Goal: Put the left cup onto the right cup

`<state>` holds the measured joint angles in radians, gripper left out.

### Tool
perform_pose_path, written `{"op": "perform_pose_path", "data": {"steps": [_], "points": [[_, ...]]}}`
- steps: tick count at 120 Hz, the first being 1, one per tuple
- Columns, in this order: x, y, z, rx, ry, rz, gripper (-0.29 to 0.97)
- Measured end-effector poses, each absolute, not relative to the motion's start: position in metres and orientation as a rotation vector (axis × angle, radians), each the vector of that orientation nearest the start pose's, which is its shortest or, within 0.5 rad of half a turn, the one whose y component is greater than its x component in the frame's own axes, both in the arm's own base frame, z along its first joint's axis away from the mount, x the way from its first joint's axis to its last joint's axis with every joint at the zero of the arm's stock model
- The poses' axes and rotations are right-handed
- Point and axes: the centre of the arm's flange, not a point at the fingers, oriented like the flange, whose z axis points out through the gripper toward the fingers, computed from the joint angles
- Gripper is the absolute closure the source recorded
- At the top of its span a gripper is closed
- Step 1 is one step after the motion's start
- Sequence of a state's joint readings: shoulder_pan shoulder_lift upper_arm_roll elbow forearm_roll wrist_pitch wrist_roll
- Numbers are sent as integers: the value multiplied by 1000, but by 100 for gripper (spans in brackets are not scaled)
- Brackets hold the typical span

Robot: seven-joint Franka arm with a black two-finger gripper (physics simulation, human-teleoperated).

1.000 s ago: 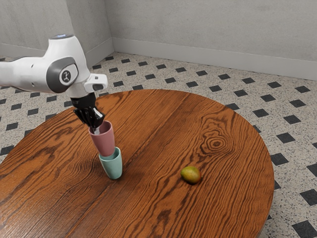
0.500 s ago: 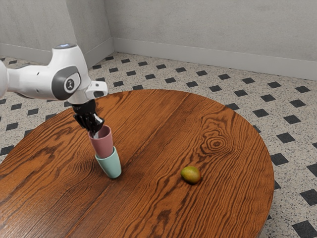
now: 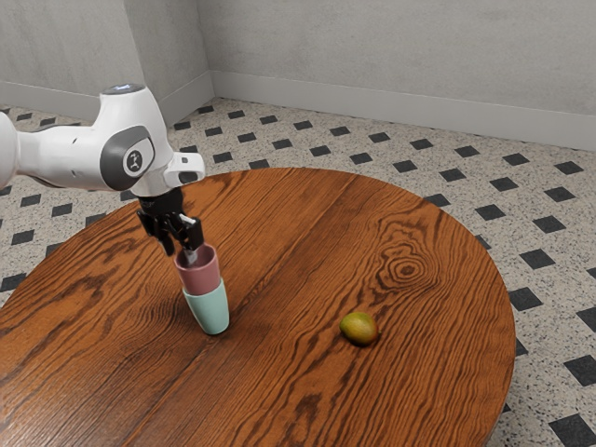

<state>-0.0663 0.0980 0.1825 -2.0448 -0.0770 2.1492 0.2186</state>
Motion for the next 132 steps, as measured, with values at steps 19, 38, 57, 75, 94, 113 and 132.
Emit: {"op": "perform_pose_path", "data": {"steps": [19,38,57,75,94,113,132], "points": [[565,62,400,-3187,95,-39,15],[559,63,424,-3193,96,-77,7],[547,63,469,-3205,111,-117,3],[555,61,511,-3204,130,-129,2],[585,52,542,-3186,169,-120,1],[609,29,563,-3169,238,-109,0],[603,25,570,-3176,247,-74,0]]}}
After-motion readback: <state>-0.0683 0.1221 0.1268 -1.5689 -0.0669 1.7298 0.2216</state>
